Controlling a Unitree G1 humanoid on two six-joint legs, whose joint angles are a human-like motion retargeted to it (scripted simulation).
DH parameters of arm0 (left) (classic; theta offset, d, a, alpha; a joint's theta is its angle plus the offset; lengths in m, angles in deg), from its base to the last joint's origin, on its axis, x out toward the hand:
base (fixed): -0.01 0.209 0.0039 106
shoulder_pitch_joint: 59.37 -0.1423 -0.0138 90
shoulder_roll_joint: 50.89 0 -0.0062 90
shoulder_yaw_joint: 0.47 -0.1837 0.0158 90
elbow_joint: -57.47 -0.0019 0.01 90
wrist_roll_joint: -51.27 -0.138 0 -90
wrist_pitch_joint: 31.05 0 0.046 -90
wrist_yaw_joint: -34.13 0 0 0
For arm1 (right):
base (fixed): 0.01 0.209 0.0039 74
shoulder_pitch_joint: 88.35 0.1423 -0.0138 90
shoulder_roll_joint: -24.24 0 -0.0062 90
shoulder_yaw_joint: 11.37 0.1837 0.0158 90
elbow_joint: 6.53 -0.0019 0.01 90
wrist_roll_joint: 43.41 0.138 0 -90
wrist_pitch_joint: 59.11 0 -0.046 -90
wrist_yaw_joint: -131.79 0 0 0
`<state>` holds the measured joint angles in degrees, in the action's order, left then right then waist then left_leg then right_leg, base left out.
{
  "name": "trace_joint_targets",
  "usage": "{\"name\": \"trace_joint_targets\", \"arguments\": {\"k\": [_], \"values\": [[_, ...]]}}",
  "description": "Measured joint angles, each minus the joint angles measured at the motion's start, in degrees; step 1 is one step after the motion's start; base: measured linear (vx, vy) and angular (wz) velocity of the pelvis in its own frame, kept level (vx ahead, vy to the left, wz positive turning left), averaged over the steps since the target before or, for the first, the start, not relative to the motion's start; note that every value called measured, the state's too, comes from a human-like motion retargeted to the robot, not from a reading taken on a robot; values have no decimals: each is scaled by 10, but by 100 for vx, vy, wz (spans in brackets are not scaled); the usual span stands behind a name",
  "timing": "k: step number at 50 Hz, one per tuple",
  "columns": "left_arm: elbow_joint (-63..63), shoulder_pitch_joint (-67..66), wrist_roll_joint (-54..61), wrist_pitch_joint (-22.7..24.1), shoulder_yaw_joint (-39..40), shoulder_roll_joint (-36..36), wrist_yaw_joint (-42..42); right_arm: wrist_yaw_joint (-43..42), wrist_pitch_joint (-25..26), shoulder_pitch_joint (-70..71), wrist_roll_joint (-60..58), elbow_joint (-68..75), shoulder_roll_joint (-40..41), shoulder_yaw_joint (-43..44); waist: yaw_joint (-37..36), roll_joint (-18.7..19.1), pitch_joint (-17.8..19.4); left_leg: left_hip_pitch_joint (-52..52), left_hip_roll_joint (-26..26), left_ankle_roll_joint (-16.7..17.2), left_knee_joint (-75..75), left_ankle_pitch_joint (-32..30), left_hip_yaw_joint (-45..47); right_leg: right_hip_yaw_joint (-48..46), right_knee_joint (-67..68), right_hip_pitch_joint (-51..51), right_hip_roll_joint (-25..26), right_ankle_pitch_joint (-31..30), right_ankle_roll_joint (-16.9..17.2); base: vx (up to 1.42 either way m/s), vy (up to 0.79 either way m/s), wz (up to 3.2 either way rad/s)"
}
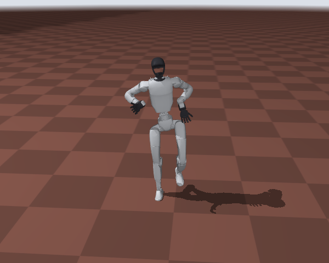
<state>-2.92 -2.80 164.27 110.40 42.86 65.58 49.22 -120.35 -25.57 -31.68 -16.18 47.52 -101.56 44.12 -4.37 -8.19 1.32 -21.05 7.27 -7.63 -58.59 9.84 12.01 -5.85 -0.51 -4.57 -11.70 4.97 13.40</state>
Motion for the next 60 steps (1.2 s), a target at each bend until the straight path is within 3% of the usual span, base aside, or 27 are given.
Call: {"name": "trace_joint_targets", "arguments": {"k": [3,6,10,13,15,19,22,25,28,30,34,37,40,43,47,50,55,60], "values": [[2,-6,0,-1,7,-1,-4,12,1,5,-1,8,6,-5,-29,-6,0,-40,7,-3,103,15,2,22,11,8,5,19,11,56,-7,-74],[2,-10,0,7,16,-4,0,15,-2,10,-5,16,12,-4,-60,8,6,-36,-6,15,294,-13,2,46,15,28,30,39,8,59,-3,-98],[1,-8,0,7,23,-3,-9,24,-9,12,-9,17,14,-2,-96,52,31,5,-54,81,551,-56,28,75,5,95,86,66,3,66,3,-107],[1,-6,0,4,20,1,-19,26,-10,9,-3,11,12,-4,-101,69,44,7,-66,142,631,-40,72,86,-1,144,103,81,8,69,8,-53],[0,-1,0,4,15,2,-15,21,0,11,0,8,10,-4,-101,69,46,1,-64,162,636,-21,94,91,-1,166,104,85,9,69,8,-23],[0,11,0,2,6,2,0,4,32,14,-9,0,8,-5,-102,65,32,24,-57,148,636,-49,90,108,22,192,113,62,-4,74,9,-16],[4,15,0,-1,-1,-1,-1,1,40,8,-16,-2,11,-6,-101,66,19,61,-61,126,636,-64,76,118,73,200,125,-1,-12,81,12,-13],[10,9,0,3,-9,-5,-8,7,35,-6,-22,3,16,-6,-99,75,2,107,-79,110,636,-39,65,114,196,163,146,-101,-7,80,14,-12],[13,9,0,6,-15,-6,3,7,43,-11,-23,7,16,-1,-88,87,-16,133,-100,111,626,-4,52,80,383,59,158,-159,0,71,14,2],[12,9,0,2,-16,-1,13,7,52,-11,-19,4,13,4,-76,97,-20,148,-112,119,613,18,45,44,482,-7,149,-157,-16,64,14,13],[6,12,0,-3,-16,0,33,4,56,-12,-3,-7,6,24,-43,112,-11,169,-117,135,586,51,31,-30,563,-109,101,-74,-74,58,13,32],[1,10,0,-7,-18,-1,35,3,56,-20,-2,-12,4,38,-14,118,-2,187,-111,135,572,71,17,-58,519,-154,83,-30,-88,54,8,54],[-2,9,0,-9,-21,-6,34,3,58,-29,-7,-14,3,49,15,114,10,208,-92,128,564,89,-3,-68,394,-174,72,-21,-78,54,4,75],[-4,14,0,-11,-26,-11,36,2,71,-32,-13,-16,0,60,48,97,29,240,-57,122,558,109,-32,-77,189,-152,49,-65,-53,58,-2,101],[-3,18,0,1,-25,-11,49,-9,95,-24,-24,-21,-3,61,75,73,59,305,-32,124,557,139,-62,-105,-26,-120,32,-112,14,63,-17,72],[-2,21,0,10,-21,-6,47,-16,97,-12,-34,-25,-2,49,68,75,60,333,-62,145,554,152,-57,-113,-45,-144,70,-82,16,61,-40,2],[-5,26,0,8,-20,-6,48,-20,101,2,-35,-27,-4,41,67,73,36,358,-57,130,523,144,-89,-95,-45,-115,67,-130,16,71,-16,36],[-7,18,0,4,-18,-11,45,-25,88,-2,-32,-37,-6,32,54,54,18,340,-21,86,397,43,-106,-88,-45,-37,15,-81,15,75,-11,28]]}}
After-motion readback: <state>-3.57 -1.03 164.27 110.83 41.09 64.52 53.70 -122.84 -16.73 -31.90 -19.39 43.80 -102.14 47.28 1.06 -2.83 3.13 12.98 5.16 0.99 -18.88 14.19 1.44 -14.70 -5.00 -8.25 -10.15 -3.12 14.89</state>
